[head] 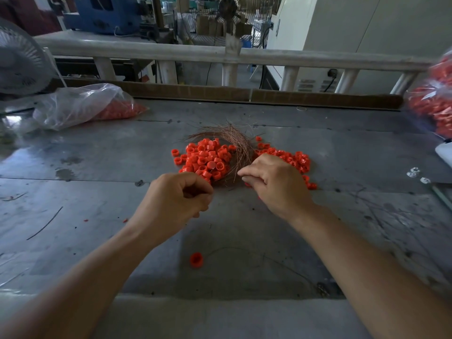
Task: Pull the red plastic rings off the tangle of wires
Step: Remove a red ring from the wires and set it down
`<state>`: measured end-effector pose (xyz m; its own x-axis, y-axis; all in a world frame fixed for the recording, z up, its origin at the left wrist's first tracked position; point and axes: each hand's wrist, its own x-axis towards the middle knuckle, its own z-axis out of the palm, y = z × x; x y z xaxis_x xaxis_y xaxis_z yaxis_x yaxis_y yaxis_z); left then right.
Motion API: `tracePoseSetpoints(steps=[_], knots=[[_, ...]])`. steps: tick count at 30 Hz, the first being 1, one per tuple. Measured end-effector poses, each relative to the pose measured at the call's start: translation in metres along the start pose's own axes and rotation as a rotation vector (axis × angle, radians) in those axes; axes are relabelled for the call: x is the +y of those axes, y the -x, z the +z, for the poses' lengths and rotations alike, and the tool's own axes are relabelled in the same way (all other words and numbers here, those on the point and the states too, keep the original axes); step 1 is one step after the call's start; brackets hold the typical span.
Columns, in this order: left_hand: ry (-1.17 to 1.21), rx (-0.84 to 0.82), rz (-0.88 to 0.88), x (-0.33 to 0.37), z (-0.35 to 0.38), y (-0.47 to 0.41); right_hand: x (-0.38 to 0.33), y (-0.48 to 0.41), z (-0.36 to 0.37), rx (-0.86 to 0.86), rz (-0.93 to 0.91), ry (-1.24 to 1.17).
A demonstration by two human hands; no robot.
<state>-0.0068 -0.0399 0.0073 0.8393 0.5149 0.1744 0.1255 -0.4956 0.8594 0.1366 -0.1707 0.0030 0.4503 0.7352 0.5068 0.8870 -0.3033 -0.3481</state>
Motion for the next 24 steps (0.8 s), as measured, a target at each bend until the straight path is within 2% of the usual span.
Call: tracePoseSetpoints(steps=[5,11,13,15,19,24], knots=[[0.028,0.005,0.006,0.0,-0.001,0.001,-0.001,-0.001,-0.004,0.192,0.0,-0.176],[0.008,0.008,0.033,0.003,-0.001,0.003,-0.009,-0.003,-0.019,0.342,0.216,-0.681],[0.022,0.011,0.062,0.006,-0.001,0.004,-0.013,-0.004,-0.03,0.432,0.194,-0.846],[0.075,0.012,0.104,0.01,-0.001,0.005,-0.019,-0.003,-0.041,0.482,0.142,-0.914],[0.287,-0.047,0.144,0.017,0.003,0.011,-0.032,0.003,-0.053,0.378,0.018,-0.898],[0.398,-0.188,0.19,0.022,0.008,0.017,-0.053,0.01,-0.041,0.126,-0.14,-0.672]])
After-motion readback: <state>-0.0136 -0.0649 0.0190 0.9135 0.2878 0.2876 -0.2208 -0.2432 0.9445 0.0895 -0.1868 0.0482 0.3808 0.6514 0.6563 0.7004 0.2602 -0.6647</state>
